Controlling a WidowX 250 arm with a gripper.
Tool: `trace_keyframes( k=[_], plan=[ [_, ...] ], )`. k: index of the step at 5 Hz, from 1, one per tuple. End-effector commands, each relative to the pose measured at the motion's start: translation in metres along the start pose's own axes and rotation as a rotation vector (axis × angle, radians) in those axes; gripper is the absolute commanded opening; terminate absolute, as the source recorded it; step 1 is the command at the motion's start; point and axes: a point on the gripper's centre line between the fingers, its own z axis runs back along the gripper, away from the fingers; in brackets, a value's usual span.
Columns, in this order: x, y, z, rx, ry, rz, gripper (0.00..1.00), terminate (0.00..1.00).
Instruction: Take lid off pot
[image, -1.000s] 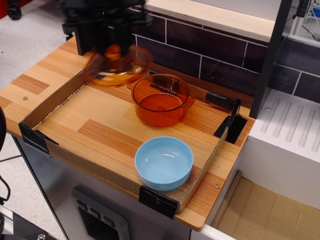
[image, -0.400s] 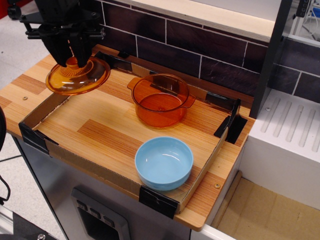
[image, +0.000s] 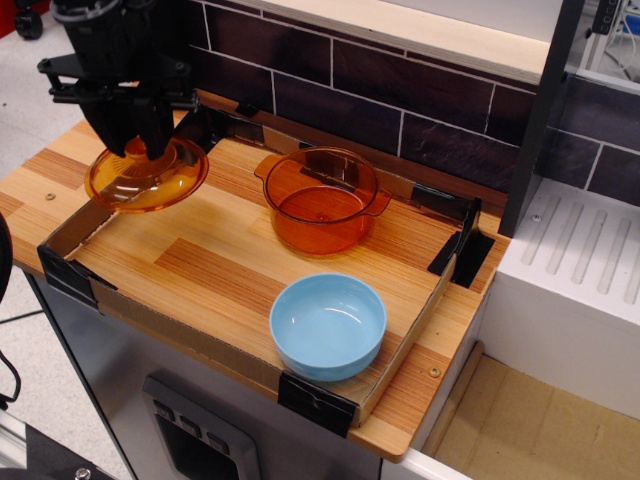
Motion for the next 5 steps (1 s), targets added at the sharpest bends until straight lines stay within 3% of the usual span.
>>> trace_keyframes(
  k=[1,2,3,5],
  plan=[
    [0.01,-0.011,-0.017,0.059,-0.028,0.015,0.0,0.0],
    [0.019,-0.012,-0.028,0.078,-0.031,0.041,0.0,0.0],
    [0.021,-0.012,-0.03,0.082,-0.027,0.051,1.0,0.0],
    [0.02,-0.011,-0.024,0.077,-0.024,0.024,1.0,0.0]
  ],
)
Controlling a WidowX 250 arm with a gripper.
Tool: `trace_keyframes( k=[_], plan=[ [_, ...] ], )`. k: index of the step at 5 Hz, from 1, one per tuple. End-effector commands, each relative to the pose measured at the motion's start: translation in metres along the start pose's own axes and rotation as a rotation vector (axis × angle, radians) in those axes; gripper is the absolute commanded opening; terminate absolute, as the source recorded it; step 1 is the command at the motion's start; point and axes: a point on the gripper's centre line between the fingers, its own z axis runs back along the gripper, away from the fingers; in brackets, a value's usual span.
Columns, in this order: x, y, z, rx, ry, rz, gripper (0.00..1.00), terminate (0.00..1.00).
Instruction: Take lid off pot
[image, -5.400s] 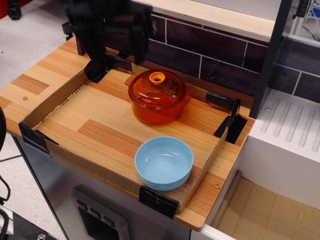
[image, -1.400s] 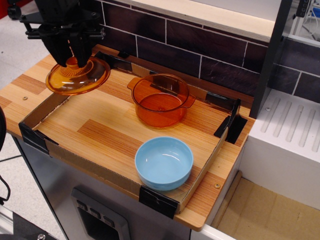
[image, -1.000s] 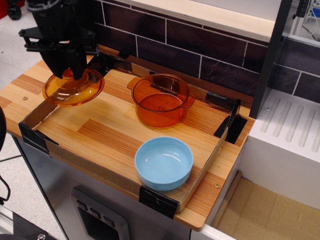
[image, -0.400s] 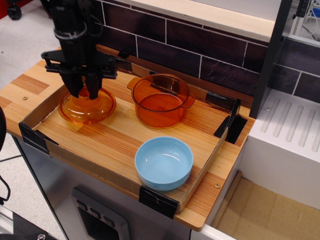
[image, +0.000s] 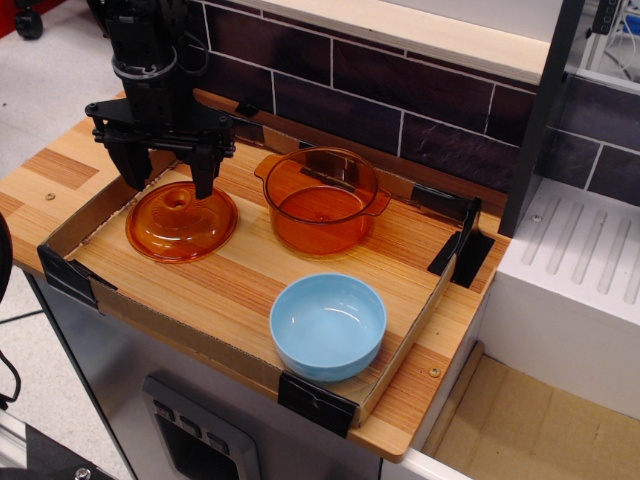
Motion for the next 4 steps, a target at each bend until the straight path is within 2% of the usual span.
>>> trace_keyframes(
  k=[1,3,4],
  plan=[
    [0.007,-0.001,0.036,-0.014,-0.042,-0.012,1.0,0.0],
    [-0.002,-0.012,0.099,-0.065,-0.053,0.008,1.0,0.0],
    [-0.002,-0.012,0.099,-0.065,-0.053,0.008,1.0,0.0]
  ],
)
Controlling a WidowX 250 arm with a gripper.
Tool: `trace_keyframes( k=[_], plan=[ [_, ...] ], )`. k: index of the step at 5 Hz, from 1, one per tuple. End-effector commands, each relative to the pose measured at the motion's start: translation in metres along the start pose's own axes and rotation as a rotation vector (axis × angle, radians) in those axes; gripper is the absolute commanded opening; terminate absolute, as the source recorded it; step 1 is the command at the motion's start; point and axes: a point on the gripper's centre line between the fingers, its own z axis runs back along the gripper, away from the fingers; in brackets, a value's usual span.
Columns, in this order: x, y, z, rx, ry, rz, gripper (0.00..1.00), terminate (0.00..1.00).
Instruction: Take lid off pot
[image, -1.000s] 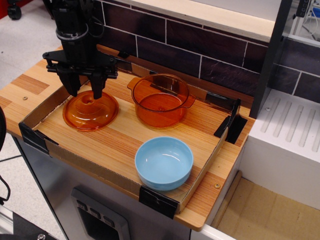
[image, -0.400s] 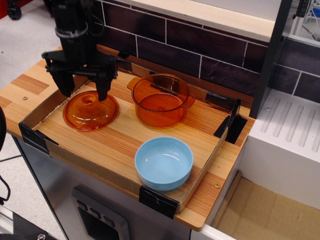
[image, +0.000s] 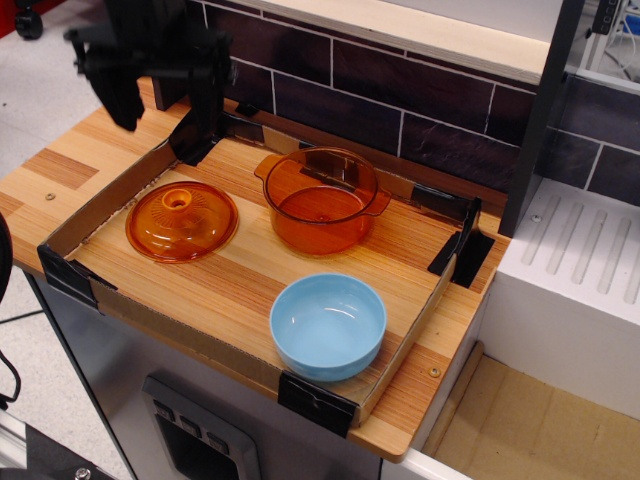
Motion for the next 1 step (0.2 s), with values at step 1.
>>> trace_keyframes(
  k=[1],
  plan=[
    [0.0091,0.0006,0.0187,0.002,-0.059,-0.009,1.0,1.0]
  ],
)
